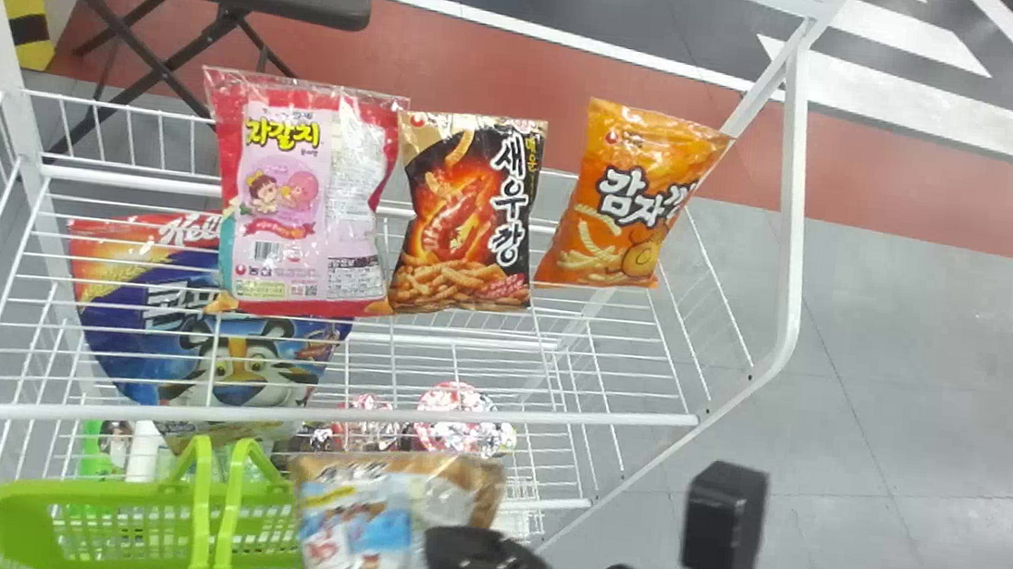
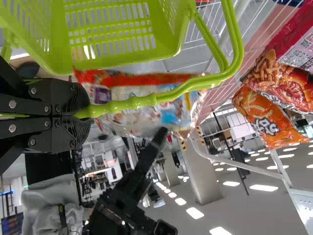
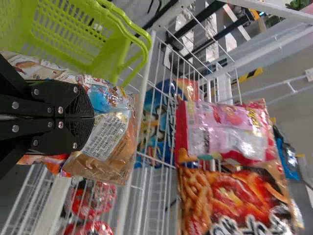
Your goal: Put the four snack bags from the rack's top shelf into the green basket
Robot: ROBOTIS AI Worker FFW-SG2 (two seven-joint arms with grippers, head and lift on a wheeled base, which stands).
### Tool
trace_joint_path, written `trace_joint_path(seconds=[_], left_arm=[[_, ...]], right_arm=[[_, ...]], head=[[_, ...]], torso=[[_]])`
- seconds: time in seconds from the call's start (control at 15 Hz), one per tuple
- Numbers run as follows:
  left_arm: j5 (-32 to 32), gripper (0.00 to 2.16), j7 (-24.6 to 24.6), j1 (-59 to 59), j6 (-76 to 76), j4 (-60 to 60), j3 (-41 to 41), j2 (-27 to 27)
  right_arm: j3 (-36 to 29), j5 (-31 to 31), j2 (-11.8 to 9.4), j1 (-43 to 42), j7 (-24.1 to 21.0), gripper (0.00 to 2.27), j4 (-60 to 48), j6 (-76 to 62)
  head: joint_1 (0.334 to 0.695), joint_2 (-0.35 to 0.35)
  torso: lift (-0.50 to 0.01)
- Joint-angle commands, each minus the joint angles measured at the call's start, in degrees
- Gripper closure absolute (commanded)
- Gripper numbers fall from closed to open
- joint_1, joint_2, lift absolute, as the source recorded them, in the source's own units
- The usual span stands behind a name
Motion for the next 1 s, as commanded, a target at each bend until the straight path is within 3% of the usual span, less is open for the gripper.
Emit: trace_joint_path(seconds=[0.0, 0.33, 0.4, 0.47, 0.53, 0.6, 0.8, 0.93], left_arm=[[0.0, 2.15, 0.0, 0.3, 0.0, -0.5, -0.1, -0.1], [-0.4, 2.15, 0.1, 0.4, 0.0, -0.8, -1.0, -0.1], [-0.5, 2.15, 0.1, 0.5, 0.0, -1.0, -1.0, -0.1], [-0.5, 2.15, 0.1, 0.6, 0.0, -1.2, -1.0, -0.1], [-0.6, 2.15, 0.1, 0.7, 0.2, -1.3, -1.0, -0.1], [-0.6, 2.15, 0.1, 0.7, 0.2, -1.3, -0.9, -0.1], [-0.8, 2.15, 0.1, 0.7, 0.2, -1.3, -1.0, -0.1], [-0.9, 2.15, 0.1, 0.8, 0.2, -1.3, -1.3, -0.1]], right_arm=[[6.9, 3.1, 0.2, -1.7, -0.1, 2.16, 4.2, -2.0], [14.9, 5.2, 0.4, -6.0, -1.5, 2.15, 12.7, -7.8], [15.3, 5.3, 0.6, -6.4, -2.1, 2.04, 13.6, -7.8], [15.3, 5.2, 0.6, -6.6, -2.5, 1.62, 13.8, -6.9], [15.0, 5.0, 0.6, -6.9, -2.6, 0.59, 13.8, -5.5], [14.4, 5.2, 0.6, -6.8, -2.6, 0.00, 13.7, -5.3], [12.7, 5.6, 0.6, -6.6, -2.7, 0.04, 13.0, -6.3], [12.6, 5.6, 0.7, -7.2, -5.9, 0.07, 13.2, -15.7]], head=[[0.695, -0.290], [0.695, -0.103], [0.695, -0.085], [0.695, -0.072], [0.695, -0.066], [0.695, -0.065], [0.695, -0.089], [0.695, -0.126]], torso=[[0.000], [0.000], [0.000], [0.000], [0.000], [0.000], [0.000], [0.000]])
